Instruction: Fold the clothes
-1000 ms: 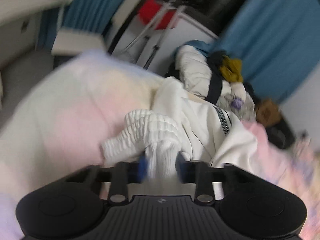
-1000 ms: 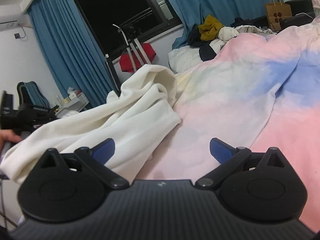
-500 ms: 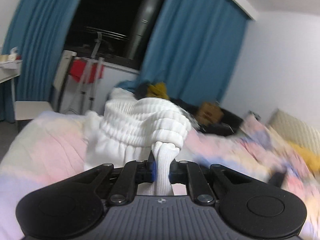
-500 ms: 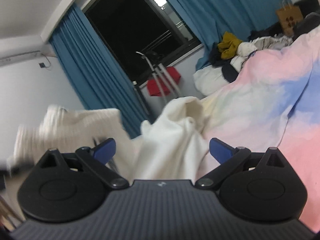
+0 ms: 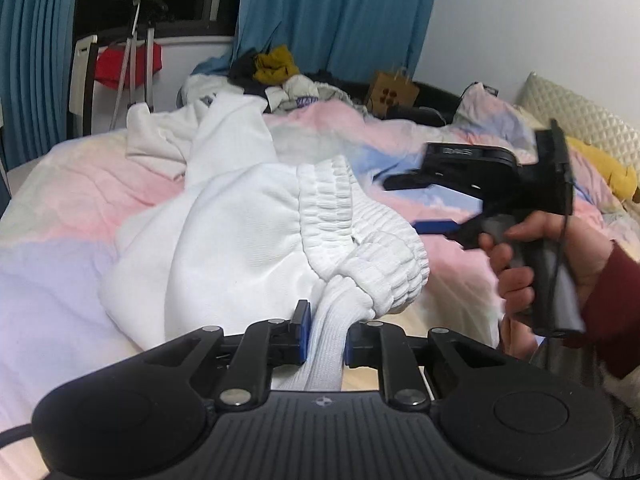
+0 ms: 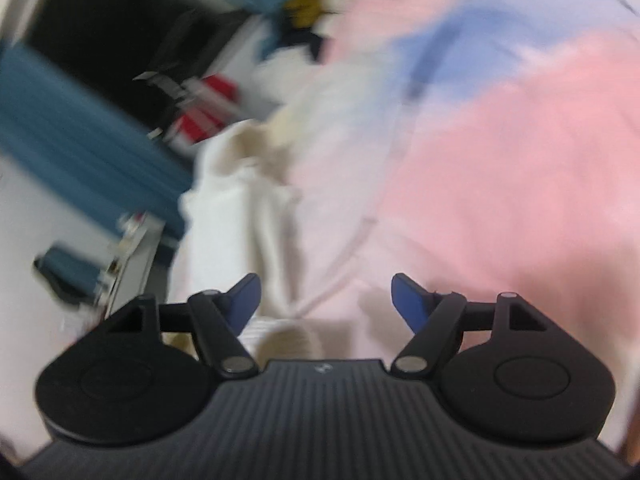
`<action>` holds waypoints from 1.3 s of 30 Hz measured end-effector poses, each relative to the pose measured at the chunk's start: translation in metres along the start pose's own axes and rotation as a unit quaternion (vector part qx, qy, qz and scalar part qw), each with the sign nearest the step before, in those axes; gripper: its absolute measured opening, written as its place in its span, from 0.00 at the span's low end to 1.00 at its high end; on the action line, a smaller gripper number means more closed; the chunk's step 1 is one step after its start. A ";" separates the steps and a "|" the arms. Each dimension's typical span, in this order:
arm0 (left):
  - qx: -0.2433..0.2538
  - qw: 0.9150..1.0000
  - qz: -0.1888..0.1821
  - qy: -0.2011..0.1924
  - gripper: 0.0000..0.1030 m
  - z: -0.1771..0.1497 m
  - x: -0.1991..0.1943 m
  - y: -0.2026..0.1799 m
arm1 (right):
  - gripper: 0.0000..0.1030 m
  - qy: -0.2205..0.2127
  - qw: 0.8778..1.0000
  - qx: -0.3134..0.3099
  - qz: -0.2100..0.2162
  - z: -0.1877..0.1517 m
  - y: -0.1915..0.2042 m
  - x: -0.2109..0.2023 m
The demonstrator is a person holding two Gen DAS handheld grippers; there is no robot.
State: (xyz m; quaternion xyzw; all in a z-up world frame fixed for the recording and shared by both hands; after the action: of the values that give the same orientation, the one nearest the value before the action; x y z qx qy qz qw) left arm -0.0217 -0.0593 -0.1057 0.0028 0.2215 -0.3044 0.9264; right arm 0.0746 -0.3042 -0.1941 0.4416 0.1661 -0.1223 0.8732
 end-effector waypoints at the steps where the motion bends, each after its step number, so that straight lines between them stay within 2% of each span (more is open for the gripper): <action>1: -0.009 1.000 0.001 0.000 0.18 0.000 0.000 0.003 | 0.72 0.000 1.000 0.013 -0.020 0.000 -0.010 -0.001; 2: -0.020 1.000 0.001 -0.002 0.18 0.002 -0.001 0.006 | 0.72 0.003 0.999 0.026 -0.033 0.000 -0.018 -0.002; 6: -0.062 0.998 0.004 -0.009 0.18 0.008 -0.004 0.019 | 0.68 0.052 0.997 0.055 -0.028 -0.013 -0.027 0.008; 8: -0.082 0.996 0.006 -0.013 0.18 0.010 -0.005 0.025 | 0.68 0.074 0.996 0.039 -0.008 -0.021 -0.016 0.011; 11: -0.114 0.993 0.008 -0.018 0.19 0.015 -0.007 0.035 | 0.68 0.107 0.993 0.031 0.043 -0.033 -0.001 0.025; 14: -0.138 0.990 0.011 -0.023 0.19 0.019 -0.007 0.043 | 0.67 0.103 0.991 0.049 0.070 -0.042 0.007 0.042; 15: -0.140 0.990 0.011 -0.025 0.19 0.019 -0.008 0.043 | 0.60 0.100 0.990 0.064 0.081 -0.043 0.009 0.048; 16: -0.142 0.989 0.009 -0.025 0.19 0.020 -0.009 0.044 | 0.45 0.094 0.989 0.063 0.096 -0.041 0.014 0.047; 18: -0.146 0.989 0.005 -0.027 0.19 0.021 -0.010 0.045 | 0.24 0.081 0.987 0.059 0.126 -0.036 0.026 0.046; 21: -0.144 0.989 0.003 -0.029 0.20 0.021 -0.017 0.044 | 0.19 0.047 0.985 0.035 0.161 -0.027 0.041 0.032; 25: -0.157 0.987 -0.003 -0.025 0.31 0.015 -0.026 0.044 | 0.15 0.016 0.980 0.051 0.192 -0.013 0.044 0.012; 27: -0.173 0.985 -0.004 -0.025 0.46 0.011 -0.033 0.045 | 0.14 0.007 0.979 0.048 0.199 -0.009 0.045 0.005; 29: -0.190 0.982 -0.009 -0.025 0.52 0.005 -0.042 0.046 | 0.13 -0.004 0.978 0.044 0.206 -0.005 0.047 -0.001; 33: -0.205 0.977 0.000 -0.058 0.72 0.006 -0.065 0.048 | 0.13 -0.033 0.971 0.016 0.236 0.002 0.055 -0.015; 36: -0.209 0.974 -0.005 -0.086 0.80 0.017 -0.075 0.050 | 0.12 -0.047 0.962 -0.010 0.268 0.004 0.068 -0.027; 38: -0.190 0.978 0.010 -0.088 0.81 0.025 -0.069 0.048 | 0.12 -0.050 0.957 -0.031 0.285 0.002 0.076 -0.034; 39: -0.168 0.982 0.019 -0.080 0.81 0.030 -0.061 0.043 | 0.12 -0.050 0.953 -0.040 0.297 0.002 0.080 -0.037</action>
State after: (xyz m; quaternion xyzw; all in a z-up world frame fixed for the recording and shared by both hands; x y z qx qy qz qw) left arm -0.0288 0.0053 -0.0587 -0.1732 0.1946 -0.2448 0.9339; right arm 0.0697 -0.2567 -0.1199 0.4290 -0.0115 0.1272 0.8942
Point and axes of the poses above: each gripper's, at about its wrist camera, not at the fingertips, and x roughly the way its jaws point, y to its left, z to its top, the point moved 3 cm from there along x, roughly the way its jaws point, and after that the axes turned 15 degrees about -y, right-handed, at the moved point
